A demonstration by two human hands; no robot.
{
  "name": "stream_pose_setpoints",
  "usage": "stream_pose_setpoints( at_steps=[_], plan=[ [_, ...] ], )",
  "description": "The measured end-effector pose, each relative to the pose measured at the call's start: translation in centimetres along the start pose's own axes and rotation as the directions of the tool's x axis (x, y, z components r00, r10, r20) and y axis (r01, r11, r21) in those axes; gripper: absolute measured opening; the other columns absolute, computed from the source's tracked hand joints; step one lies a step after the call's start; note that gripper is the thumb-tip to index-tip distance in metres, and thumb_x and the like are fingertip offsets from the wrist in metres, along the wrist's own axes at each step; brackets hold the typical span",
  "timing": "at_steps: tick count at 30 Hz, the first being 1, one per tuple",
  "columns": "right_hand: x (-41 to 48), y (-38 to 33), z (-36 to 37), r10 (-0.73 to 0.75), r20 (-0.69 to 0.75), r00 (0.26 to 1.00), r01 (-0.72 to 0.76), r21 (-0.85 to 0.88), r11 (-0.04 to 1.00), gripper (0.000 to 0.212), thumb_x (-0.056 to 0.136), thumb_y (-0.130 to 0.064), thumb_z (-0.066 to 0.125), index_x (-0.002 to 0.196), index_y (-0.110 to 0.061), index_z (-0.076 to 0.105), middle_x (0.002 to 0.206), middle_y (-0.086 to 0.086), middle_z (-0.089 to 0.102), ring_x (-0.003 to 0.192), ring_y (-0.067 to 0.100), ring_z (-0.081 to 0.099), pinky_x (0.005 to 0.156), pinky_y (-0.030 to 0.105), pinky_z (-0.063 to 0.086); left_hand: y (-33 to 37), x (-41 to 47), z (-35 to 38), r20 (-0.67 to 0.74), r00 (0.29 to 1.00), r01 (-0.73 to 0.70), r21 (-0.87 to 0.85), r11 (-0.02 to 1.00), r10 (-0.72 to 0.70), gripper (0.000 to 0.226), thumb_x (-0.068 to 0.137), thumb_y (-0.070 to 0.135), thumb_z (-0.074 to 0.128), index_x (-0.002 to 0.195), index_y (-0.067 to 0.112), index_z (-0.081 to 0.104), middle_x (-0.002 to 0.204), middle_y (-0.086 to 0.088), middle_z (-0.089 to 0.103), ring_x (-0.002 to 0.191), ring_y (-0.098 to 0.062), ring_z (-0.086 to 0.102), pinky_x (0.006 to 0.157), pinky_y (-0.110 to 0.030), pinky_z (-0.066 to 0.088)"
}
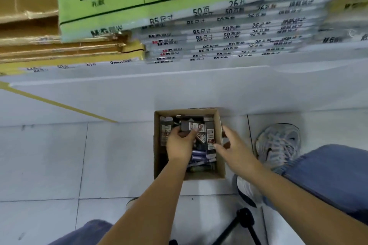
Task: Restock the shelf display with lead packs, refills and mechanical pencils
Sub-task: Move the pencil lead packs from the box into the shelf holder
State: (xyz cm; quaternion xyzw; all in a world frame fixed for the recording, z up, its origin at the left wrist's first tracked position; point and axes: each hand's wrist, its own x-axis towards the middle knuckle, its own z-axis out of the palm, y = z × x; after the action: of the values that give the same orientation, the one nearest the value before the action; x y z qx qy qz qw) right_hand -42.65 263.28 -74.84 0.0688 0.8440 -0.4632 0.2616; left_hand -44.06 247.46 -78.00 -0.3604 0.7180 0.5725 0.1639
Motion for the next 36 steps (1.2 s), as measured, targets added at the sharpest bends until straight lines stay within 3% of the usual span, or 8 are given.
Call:
stream_pose_setpoints(
  at_steps=[6, 10, 15, 18, 22, 27, 33, 36],
  plan=[
    [0.2, 0.4, 0.2, 0.004, 0.009, 1.0, -0.004, 0.017, 1.0, 0.061, 0.094, -0.03, 0.054, 0.146, -0.043, 0.024, 0.125, -0.014, 0.042, 0.1, -0.003, 0.05, 0.081, 0.022, 0.041, 0.0, 0.3, 0.5, -0.006, 0.998, 0.066, -0.051, 0.997, -0.066, 0.028, 0.09, 0.023, 0.072, 0.116, 0.014, 0.063, 0.103, -0.001, 0.073, 0.098, -0.019, 0.069, 0.09, -0.04, 0.056],
    [0.2, 0.6, 0.2, -0.002, 0.023, 1.0, 0.001, 0.03, 1.0, 0.06, 0.095, -0.028, 0.052, 0.145, -0.043, 0.023, 0.122, -0.013, 0.041, 0.099, -0.003, 0.05, 0.079, 0.018, 0.04, 0.0, 0.4, -0.1, 0.068, 0.994, 0.093, -0.131, 0.987, -0.084, 0.015, 0.092, 0.018, 0.067, 0.108, 0.016, 0.067, 0.1, -0.003, 0.074, 0.096, -0.019, 0.071, 0.076, -0.028, 0.055],
    [0.0, 0.6, 0.0, -0.005, 0.034, 0.999, 0.003, 0.054, 0.999, 0.057, 0.096, -0.027, 0.052, 0.138, -0.052, 0.024, 0.117, -0.016, 0.04, 0.099, -0.004, 0.049, 0.075, 0.012, 0.036, 0.0, 0.1, -1.7, 0.175, 0.981, 0.134, -0.321, 0.938, -0.08, 0.018, 0.095, 0.014, 0.062, 0.11, 0.018, 0.07, 0.103, -0.006, 0.077, 0.095, -0.024, 0.074, 0.086, -0.043, 0.059],
    [0.0, 0.4, 0.1, -0.005, 0.025, 1.0, 0.004, 0.061, 0.998, 0.055, 0.095, -0.027, 0.052, 0.127, -0.06, 0.022, 0.115, -0.018, 0.041, 0.095, -0.008, 0.049, 0.07, 0.009, 0.035, -0.3, -0.2, -2.0, 0.222, 0.97, 0.153, -0.225, 0.962, -0.102, 0.018, 0.097, 0.02, 0.061, 0.111, 0.027, 0.069, 0.1, -0.001, 0.077, 0.092, -0.021, 0.074, 0.085, -0.042, 0.059],
    [0.0, 0.4, 0.2, 0.018, 0.013, 1.0, -0.019, 0.052, 0.998, 0.058, 0.095, -0.029, 0.053, 0.139, -0.052, 0.023, 0.115, -0.018, 0.04, 0.094, -0.006, 0.051, 0.071, 0.009, 0.035, -0.8, -0.5, -0.9, 0.309, 0.95, 0.048, 0.0, 0.999, -0.046, 0.025, 0.097, 0.028, 0.061, 0.122, 0.025, 0.063, 0.113, 0.006, 0.069, 0.104, -0.011, 0.065, 0.088, -0.025, 0.05],
    [-0.1, 0.3, -0.2, 0.045, 0.046, 0.998, -0.049, 0.089, 0.995, 0.059, 0.096, -0.031, 0.055, 0.139, -0.052, 0.02, 0.116, -0.024, 0.038, 0.091, -0.009, 0.054, 0.066, 0.005, 0.037, -0.7, -0.3, 0.1, 0.319, 0.947, 0.054, -0.006, 0.999, -0.049, 0.032, 0.095, 0.016, 0.065, 0.125, 0.024, 0.057, 0.116, 0.001, 0.069, 0.103, -0.01, 0.065, 0.078, -0.017, 0.048],
    [-0.3, 0.5, -1.2, 0.08, 0.107, 0.991, -0.1, 0.199, 0.975, 0.063, 0.092, -0.036, 0.061, 0.142, -0.05, 0.026, 0.118, -0.035, 0.04, 0.093, -0.024, 0.047, 0.07, 0.004, 0.036, -0.9, 0.2, 0.4, 0.32, 0.947, 0.037, -0.009, 0.999, -0.032, 0.03, 0.088, 0.011, 0.073, 0.1, 0.034, 0.059, 0.098, 0.011, 0.068, 0.089, -0.001, 0.064, 0.063, -0.01, 0.046],
    [-0.3, 0.7, -1.7, 0.088, 0.144, 0.986, -0.126, 0.281, 0.951, 0.064, 0.09, -0.033, 0.065, 0.139, -0.053, 0.028, 0.115, -0.041, 0.041, 0.088, -0.03, 0.05, 0.064, -0.002, 0.041, -1.0, 0.4, 0.6, 0.305, 0.952, 0.038, -0.018, 0.999, -0.031, 0.03, 0.086, 0.009, 0.075, 0.105, 0.028, 0.063, 0.1, 0.006, 0.071, 0.089, -0.005, 0.067, 0.07, -0.017, 0.054]
  ],
)
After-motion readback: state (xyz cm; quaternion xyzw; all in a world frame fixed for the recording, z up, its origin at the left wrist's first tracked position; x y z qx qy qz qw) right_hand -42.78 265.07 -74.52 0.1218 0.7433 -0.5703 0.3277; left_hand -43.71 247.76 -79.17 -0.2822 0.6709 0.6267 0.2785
